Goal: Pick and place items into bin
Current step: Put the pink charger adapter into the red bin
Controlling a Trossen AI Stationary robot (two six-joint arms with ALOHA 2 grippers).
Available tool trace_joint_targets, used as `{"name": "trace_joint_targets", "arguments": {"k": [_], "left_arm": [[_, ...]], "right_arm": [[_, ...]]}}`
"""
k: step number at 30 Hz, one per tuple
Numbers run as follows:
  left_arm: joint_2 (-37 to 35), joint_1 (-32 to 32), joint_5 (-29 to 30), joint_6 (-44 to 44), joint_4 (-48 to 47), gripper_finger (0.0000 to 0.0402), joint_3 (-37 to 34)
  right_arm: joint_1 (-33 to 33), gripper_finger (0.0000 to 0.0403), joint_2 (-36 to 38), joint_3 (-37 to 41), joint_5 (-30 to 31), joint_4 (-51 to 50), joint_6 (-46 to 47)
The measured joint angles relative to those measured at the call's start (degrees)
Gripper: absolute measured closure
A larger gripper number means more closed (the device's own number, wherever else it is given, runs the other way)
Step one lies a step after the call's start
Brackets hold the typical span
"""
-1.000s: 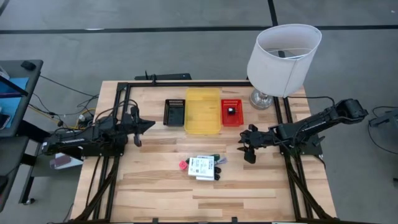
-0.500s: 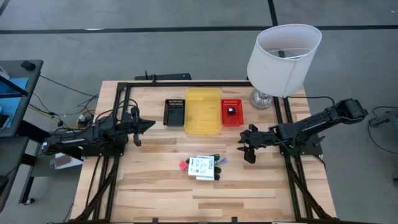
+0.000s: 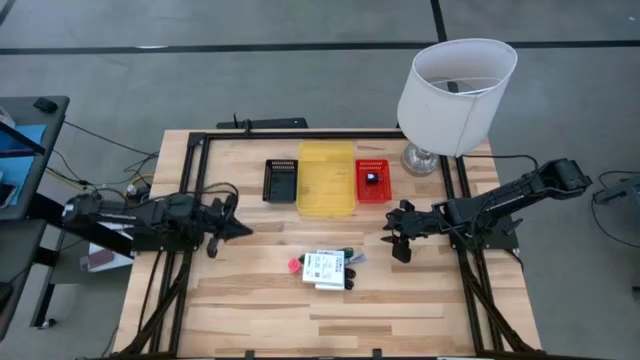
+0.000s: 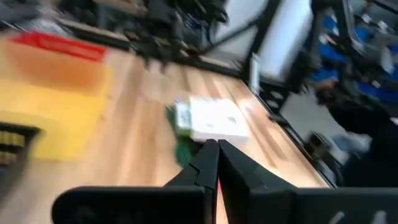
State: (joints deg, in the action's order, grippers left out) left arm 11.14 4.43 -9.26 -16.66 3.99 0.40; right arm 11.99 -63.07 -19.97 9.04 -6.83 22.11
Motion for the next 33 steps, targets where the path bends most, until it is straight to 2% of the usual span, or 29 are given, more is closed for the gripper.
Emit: {"name": "trace_joint_targets", "arguments": {"k": [5,12,15,21,25,29,33], "left_arm": [[2.82,5.81,4.25,0.03,0.11,0.0401,0.00],[3.10,7.20,9.83,0.54,0.43,0.0391,0.00],[3.10,7.21,11.36,0.71,0.41,0.0363,0.00],[3.10,7.19,13.95,1.05,0.41,0.0282,0.00],[3.12,7.29,14.15,-2.40,-0.11,0.0234,0.00],[3.94,8.67,14.26,-7.31,-1.26,0.0205,0.00],[6.03,11.34,13.84,-11.63,-1.31,0.0198,0.00]], "right_arm": [[-0.08,0.0250,0.00,0.00,0.03,0.00,0.00],[-0.09,0.0252,0.00,0.00,0.31,0.00,-0.02],[-0.09,0.0252,0.00,0.00,0.34,0.01,-0.01],[-0.09,0.0254,0.00,0.00,0.45,0.02,0.00],[-0.09,0.0253,0.00,0.00,0.46,0.01,0.00],[-0.09,0.0254,0.00,0.00,0.46,0.00,-0.02],[-0.09,0.0256,-0.02,0.00,0.44,-0.02,-0.02]]}}
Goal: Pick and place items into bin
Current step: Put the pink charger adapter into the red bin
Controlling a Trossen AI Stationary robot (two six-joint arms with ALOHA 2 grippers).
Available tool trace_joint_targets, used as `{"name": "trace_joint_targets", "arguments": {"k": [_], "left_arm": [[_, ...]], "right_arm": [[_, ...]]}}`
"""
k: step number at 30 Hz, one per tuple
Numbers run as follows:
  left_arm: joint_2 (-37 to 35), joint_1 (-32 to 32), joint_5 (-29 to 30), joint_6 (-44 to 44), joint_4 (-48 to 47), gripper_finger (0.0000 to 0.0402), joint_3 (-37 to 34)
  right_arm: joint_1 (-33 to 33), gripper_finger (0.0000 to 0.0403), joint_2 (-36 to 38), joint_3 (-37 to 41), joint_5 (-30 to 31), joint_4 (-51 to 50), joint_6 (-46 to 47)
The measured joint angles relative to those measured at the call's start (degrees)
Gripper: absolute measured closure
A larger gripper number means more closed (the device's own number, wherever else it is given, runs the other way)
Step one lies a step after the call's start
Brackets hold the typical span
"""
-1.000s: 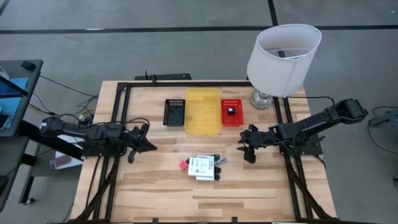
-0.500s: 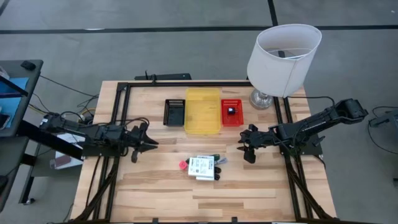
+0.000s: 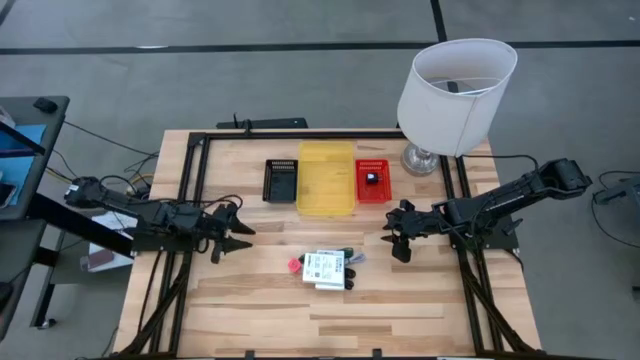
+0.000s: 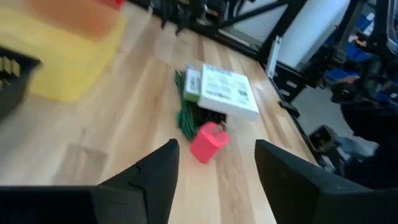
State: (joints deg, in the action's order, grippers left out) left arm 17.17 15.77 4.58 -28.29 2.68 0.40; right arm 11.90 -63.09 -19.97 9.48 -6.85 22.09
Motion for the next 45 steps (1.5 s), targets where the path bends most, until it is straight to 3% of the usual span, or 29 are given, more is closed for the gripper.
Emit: {"name": "trace_joint_targets", "arguments": {"k": [7,16,21,34,45], "left_arm": [[6.94,5.86,2.11,-2.83,-0.11,0.0197,2.11],[20.60,8.32,1.90,-2.70,-1.76,0.0197,11.12],[29.88,8.32,1.39,-2.62,-12.97,0.0197,19.42],[50.73,8.63,-0.23,10.46,-38.02,0.0197,44.61],[69.11,8.63,-0.44,19.81,-48.14,0.0197,59.02]], "right_arm": [[0.00,0.0255,0.00,0.00,-0.01,-0.01,0.00],[0.00,0.0259,0.01,0.00,-0.01,-0.01,0.00],[0.00,0.0257,0.00,0.00,-0.03,-0.01,0.00],[0.00,0.0259,0.00,0.00,-0.34,-0.05,-0.02],[0.00,0.0249,0.00,0.00,-0.40,-0.25,0.00]]}}
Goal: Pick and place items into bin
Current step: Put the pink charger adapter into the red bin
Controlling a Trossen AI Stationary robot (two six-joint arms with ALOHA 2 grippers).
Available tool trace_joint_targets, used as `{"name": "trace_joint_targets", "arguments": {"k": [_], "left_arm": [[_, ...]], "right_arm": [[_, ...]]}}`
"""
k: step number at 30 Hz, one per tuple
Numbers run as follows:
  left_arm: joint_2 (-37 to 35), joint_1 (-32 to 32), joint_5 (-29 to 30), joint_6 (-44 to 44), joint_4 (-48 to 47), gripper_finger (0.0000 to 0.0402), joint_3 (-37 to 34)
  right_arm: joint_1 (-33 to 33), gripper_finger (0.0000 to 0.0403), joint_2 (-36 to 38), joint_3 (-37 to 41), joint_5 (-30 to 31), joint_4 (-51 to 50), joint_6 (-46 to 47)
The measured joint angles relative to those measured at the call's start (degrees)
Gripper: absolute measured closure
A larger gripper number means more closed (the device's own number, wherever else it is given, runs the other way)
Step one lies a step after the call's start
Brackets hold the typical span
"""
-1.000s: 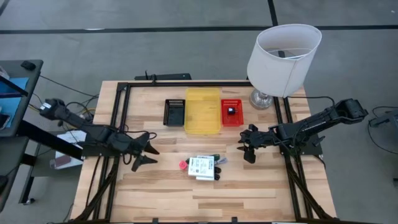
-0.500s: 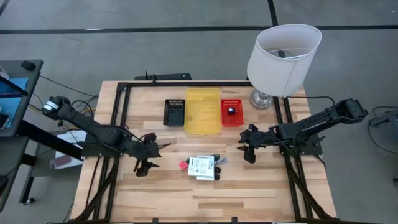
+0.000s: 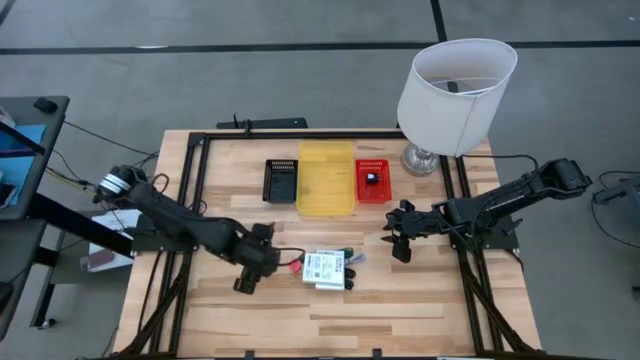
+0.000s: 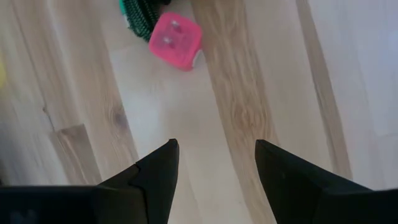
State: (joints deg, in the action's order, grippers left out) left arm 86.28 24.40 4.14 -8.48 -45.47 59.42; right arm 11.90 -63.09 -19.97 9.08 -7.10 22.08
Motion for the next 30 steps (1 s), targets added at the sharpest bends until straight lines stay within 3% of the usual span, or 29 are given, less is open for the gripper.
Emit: {"name": "trace_joint_targets", "arguments": {"k": [6,13,30], "left_arm": [[3.88,-0.21,0.27,3.86,-1.38,0.0197,4.53],[3.68,-1.94,0.72,12.46,0.32,0.0197,5.79],[3.63,-4.47,-0.91,14.94,0.96,0.0197,5.85]], "right_arm": [[0.00,0.0248,0.00,0.00,0.00,-0.19,-0.02],[0.00,0.0252,0.00,0.00,0.00,-0.19,-0.02],[0.00,0.0256,0.01,0.00,-0.02,-0.19,-0.02]]}}
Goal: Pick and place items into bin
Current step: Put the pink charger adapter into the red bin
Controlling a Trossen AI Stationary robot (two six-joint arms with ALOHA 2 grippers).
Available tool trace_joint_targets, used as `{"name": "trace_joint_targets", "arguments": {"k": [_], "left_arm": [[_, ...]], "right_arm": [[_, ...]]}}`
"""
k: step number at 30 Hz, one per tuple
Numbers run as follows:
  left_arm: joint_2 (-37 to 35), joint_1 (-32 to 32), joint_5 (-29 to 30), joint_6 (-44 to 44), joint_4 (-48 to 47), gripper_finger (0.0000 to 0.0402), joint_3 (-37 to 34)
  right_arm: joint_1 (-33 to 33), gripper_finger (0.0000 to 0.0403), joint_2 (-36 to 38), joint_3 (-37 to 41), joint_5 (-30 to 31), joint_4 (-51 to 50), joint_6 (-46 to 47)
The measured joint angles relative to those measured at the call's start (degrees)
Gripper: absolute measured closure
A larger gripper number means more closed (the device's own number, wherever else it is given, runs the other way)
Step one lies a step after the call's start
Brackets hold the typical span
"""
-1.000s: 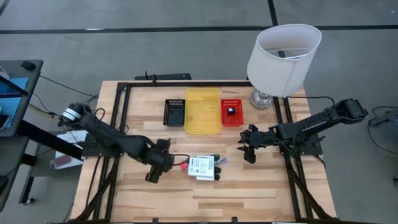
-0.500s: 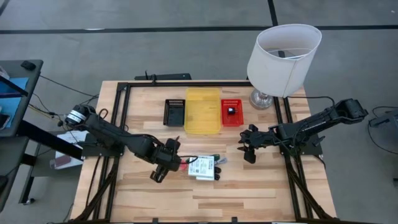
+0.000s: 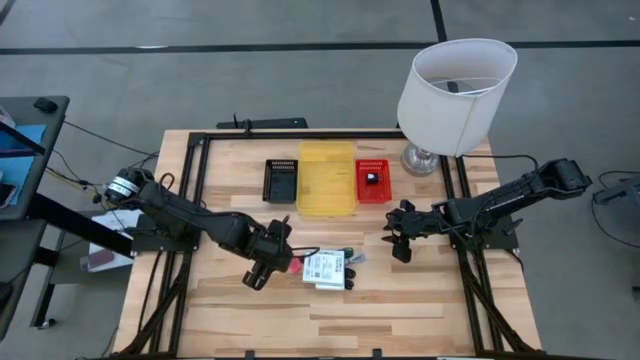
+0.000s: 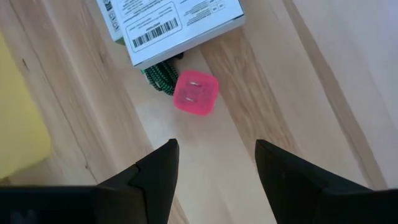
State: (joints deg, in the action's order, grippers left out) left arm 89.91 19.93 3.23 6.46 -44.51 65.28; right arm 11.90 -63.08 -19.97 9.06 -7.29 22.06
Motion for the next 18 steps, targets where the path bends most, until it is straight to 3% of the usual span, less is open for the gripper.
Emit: {"name": "trace_joint_targets", "arguments": {"k": [18], "left_arm": [[0.24,-2.12,-0.25,4.40,2.16,0.0157,-0.05]], "right_arm": [[0.01,0.0257,-0.01,0.00,-0.02,0.00,0.00]]}}
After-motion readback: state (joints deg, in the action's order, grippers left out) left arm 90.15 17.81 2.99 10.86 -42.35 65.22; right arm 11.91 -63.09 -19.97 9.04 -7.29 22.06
